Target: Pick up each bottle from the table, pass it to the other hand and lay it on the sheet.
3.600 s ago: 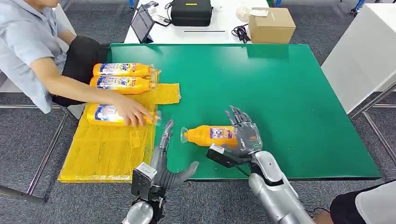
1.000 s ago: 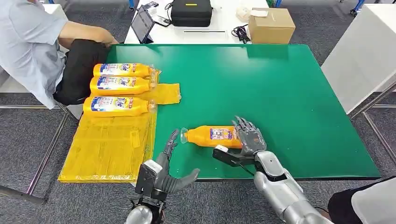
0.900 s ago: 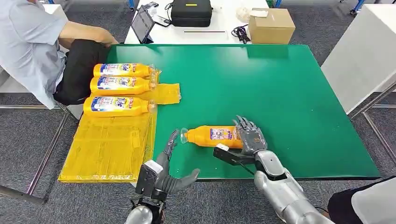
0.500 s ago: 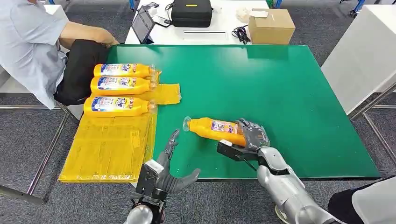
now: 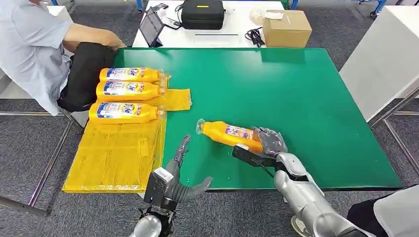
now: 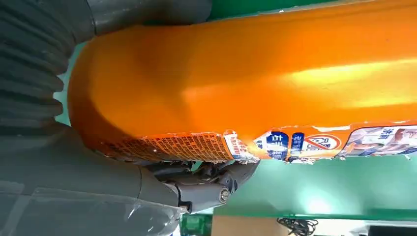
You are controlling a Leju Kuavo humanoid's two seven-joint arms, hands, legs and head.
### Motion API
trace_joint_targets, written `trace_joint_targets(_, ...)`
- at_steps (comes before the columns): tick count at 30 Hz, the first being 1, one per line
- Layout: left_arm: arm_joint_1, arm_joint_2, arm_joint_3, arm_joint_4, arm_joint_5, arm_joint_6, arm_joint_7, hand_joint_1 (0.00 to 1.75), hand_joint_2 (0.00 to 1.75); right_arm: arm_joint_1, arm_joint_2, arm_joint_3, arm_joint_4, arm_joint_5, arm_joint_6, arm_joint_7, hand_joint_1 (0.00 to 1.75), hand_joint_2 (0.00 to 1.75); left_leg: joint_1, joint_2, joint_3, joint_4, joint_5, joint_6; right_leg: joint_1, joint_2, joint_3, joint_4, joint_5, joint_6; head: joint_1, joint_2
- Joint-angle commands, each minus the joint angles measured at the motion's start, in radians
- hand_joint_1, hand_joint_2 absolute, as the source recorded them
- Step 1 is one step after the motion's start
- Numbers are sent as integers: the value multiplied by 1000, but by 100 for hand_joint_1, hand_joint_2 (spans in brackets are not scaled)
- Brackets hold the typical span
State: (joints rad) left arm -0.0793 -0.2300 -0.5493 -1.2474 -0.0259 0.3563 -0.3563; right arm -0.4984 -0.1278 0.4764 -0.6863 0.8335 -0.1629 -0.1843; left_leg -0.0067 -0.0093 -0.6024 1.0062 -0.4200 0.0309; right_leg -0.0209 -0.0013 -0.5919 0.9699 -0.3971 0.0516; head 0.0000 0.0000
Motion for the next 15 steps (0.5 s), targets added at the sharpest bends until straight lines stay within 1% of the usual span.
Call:
trace_joint_targets(1,-38,0,6,56,38,10,-34,0,175,56,12,-94,75,-155,102,-114,175,175,2,-2,3,-1,0,-2,2,-3,5,-2,-1,-2,0,0)
trace_joint_targets(4,-39,0,4,54,39,9,-34,0,175,60,10,-91,69,-156,105,-116,175,175,2,-2,4,-2,0,-2,2,-3,5,-3,-1,-2,0,0)
trace_joint_targets(6,-39,0,4,54,39,9,-34,0,175,60,10,-91,69,-156,105,-116,175,175,1,0,3,-1,-1,-1,2,-1,4,-2,0,-1,0,0)
trace_joint_targets(8,-28,-17,32,42,68,46,-65,0,175,76,14,-108,34,-191,96,-139,175,175,2,0,5,-1,-1,-2,2,-2,5,-2,-1,-2,0,0)
trace_joint_targets(9,-36,-14,41,46,92,74,-79,0,175,88,23,-124,8,-223,100,-159,175,175,2,-1,5,-1,-1,-3,3,-3,5,-2,-1,-3,0,0)
trace_joint_targets(11,-54,-6,60,63,194,93,-94,0,175,128,35,-134,-107,-285,113,-184,175,175,2,0,4,-1,-1,-2,2,-2,4,-2,0,-2,0,0)
trace_joint_targets(12,-53,-4,71,68,236,88,-94,0,175,148,43,-141,-168,-332,138,-206,175,175,3,0,5,-1,-1,-3,3,-3,5,-2,0,-3,0,0)
trace_joint_targets(15,-44,4,92,94,384,10,-73,0,175,209,76,-149,-371,-500,236,-232,175,175,1,3,4,-1,-1,-2,1,1,3,-1,0,-2,0,0)
